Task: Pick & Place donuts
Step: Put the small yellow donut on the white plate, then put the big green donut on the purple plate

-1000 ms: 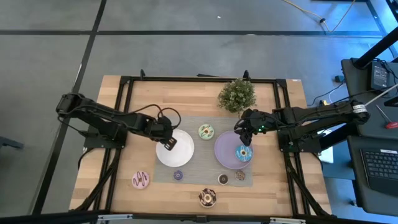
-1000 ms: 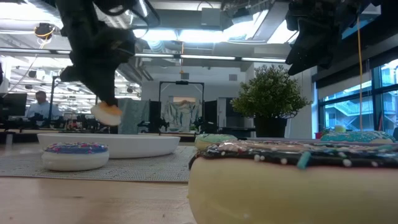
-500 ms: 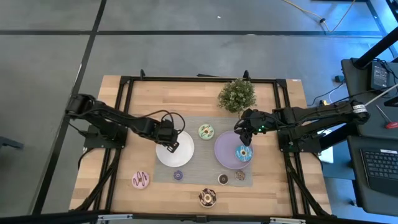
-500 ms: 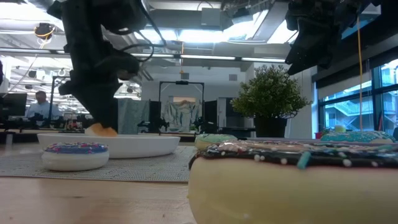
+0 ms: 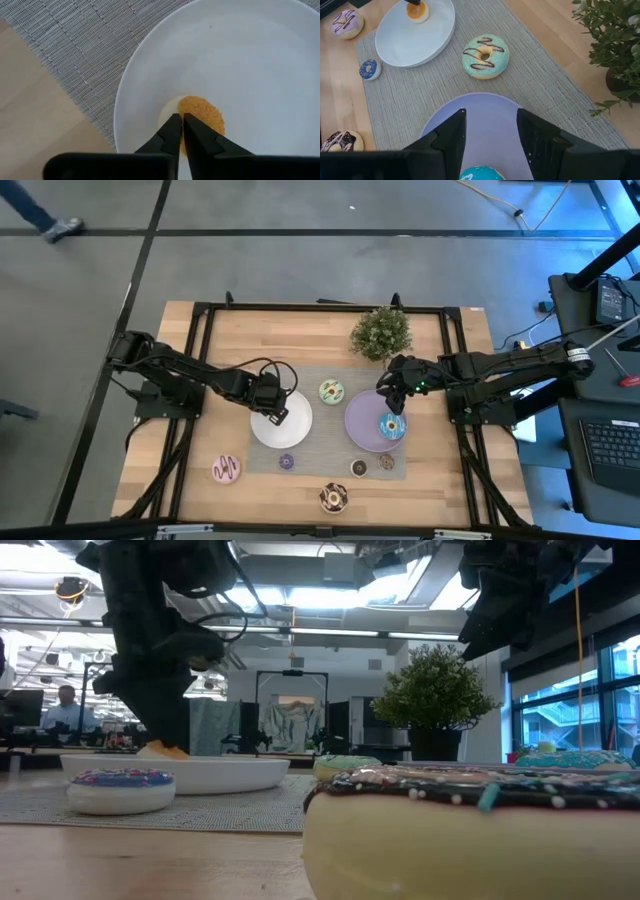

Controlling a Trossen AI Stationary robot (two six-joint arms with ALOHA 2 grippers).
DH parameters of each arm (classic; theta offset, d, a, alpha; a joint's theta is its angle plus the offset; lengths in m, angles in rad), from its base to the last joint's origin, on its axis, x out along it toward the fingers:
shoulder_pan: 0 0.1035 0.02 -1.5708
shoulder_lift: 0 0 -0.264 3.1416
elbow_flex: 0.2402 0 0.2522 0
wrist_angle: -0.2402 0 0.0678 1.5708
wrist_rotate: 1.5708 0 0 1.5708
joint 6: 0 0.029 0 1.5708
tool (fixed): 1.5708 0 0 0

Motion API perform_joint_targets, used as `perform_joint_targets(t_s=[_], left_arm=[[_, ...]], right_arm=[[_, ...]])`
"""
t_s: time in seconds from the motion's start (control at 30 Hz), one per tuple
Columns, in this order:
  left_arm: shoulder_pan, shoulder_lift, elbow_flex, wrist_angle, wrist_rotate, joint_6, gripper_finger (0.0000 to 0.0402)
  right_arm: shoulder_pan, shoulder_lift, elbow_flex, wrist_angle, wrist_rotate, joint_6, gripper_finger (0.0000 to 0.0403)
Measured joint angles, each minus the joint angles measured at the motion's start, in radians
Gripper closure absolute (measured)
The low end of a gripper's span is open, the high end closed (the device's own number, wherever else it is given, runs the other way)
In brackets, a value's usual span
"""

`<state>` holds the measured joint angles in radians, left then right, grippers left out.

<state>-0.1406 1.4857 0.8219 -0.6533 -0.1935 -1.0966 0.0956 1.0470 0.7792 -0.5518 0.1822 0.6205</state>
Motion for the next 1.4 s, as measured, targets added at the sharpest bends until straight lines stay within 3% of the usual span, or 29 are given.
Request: perform_joint_targets(t_s=[0.33,0.57,0.83,1.07,1.23,1.4], left_arm=[[0.0,0.0,0.0,-0.023,0.006,0.021,0.0289],[0.023,-0.005,0.0,-0.098,0.076,0.029,0.0252],[0.033,-0.049,0.002,-0.148,0.087,0.055,0.0235],[0.072,-0.248,0.06,-0.251,-0.028,0.063,0.0239],[0.106,-0.382,0.064,-0.133,-0.052,0.063,0.0242],[0.123,-0.433,0.064,-0.055,-0.113,0.063,0.0238]], right_arm=[[0.0,0.0,0.0,0.0,0.0,-0.001,0.0226],[0.0,0.0,0.0,0.0,-0.001,-0.001,0.0226],[0.0,0.0,0.0,0.0,-0.001,0.002,0.0226],[0.0,0.0,0.0,0.003,0.0,0.002,0.0226],[0.0,0.0,0.0,0.008,0.0,0.002,0.0226],[0.0,0.0,0.0,0.018,0.0,0.002,0.0226]])
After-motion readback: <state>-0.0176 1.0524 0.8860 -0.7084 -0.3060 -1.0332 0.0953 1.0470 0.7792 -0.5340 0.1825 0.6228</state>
